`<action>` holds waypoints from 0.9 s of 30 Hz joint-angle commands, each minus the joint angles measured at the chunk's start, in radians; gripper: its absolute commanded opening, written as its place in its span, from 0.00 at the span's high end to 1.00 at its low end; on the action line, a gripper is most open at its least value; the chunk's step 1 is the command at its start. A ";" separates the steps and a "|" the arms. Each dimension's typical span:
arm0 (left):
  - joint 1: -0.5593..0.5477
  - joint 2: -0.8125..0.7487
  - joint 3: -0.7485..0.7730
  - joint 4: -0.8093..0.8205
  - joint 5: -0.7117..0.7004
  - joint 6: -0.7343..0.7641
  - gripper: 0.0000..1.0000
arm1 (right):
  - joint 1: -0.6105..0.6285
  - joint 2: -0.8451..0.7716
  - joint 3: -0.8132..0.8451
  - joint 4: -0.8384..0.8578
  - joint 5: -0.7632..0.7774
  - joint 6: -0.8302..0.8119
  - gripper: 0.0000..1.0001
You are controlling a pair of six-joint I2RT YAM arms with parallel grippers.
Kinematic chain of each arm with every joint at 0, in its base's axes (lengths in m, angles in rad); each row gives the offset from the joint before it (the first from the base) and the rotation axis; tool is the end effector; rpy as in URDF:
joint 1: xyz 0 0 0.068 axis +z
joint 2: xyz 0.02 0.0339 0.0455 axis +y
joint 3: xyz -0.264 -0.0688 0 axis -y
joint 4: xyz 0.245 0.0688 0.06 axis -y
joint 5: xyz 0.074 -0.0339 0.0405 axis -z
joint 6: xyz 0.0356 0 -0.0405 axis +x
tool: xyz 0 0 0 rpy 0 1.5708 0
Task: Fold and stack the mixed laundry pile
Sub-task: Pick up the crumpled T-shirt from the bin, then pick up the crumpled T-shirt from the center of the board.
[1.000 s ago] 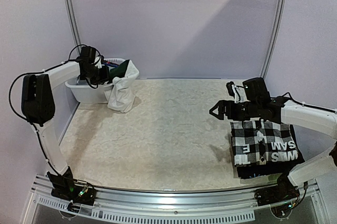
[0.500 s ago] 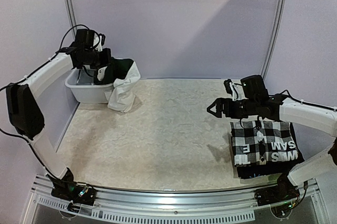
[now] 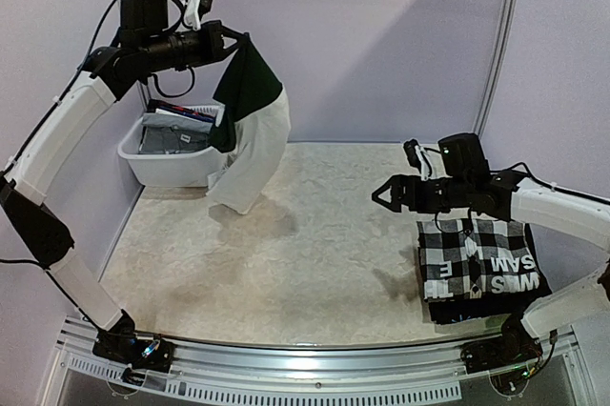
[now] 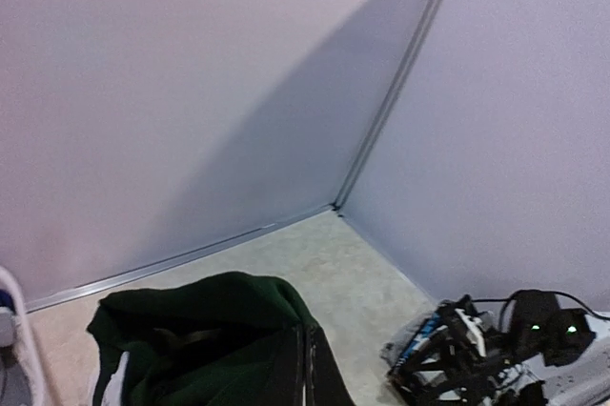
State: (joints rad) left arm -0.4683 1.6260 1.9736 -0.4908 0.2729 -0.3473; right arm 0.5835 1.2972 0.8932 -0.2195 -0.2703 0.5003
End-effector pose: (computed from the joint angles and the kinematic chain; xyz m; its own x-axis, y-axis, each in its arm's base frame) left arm 0.3095 -0.1673 0.5015 -0.3487 -0.1909 -0.9176 0.5892 0.7167 -0.3730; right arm 0.2330 0.1652 0.2633 -0.7690 0.0462 -0.6376 -0.3909 0.7552 0.5262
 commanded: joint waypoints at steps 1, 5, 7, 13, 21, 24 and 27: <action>-0.019 0.009 0.046 0.224 0.244 -0.099 1.00 | 0.008 -0.075 0.032 -0.005 -0.023 0.001 0.01; -0.020 0.026 0.052 0.450 0.267 -0.178 1.00 | 0.008 -0.138 0.037 0.037 -0.088 -0.012 0.01; -0.020 0.053 0.104 0.533 0.263 -0.217 1.00 | 0.010 -0.167 0.037 0.073 -0.134 -0.022 0.01; -0.021 0.211 0.454 0.370 0.194 -0.269 1.00 | 0.042 -0.234 0.039 0.172 -0.219 -0.055 0.01; -0.023 0.224 0.287 0.198 -0.099 -0.177 1.00 | 0.225 -0.083 0.096 0.256 -0.133 -0.085 0.02; -0.023 0.231 0.218 0.190 -0.098 -0.177 1.00 | 0.298 0.019 0.097 0.346 -0.036 -0.075 0.03; -0.025 0.233 0.189 0.162 -0.114 -0.158 1.00 | 0.366 0.153 0.134 0.396 0.025 -0.075 0.06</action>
State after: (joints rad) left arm -0.4816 1.8473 2.1960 -0.2771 0.2188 -0.5419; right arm 0.8768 1.3228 0.9848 0.0868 -0.3618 0.4309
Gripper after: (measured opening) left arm 0.014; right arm 0.961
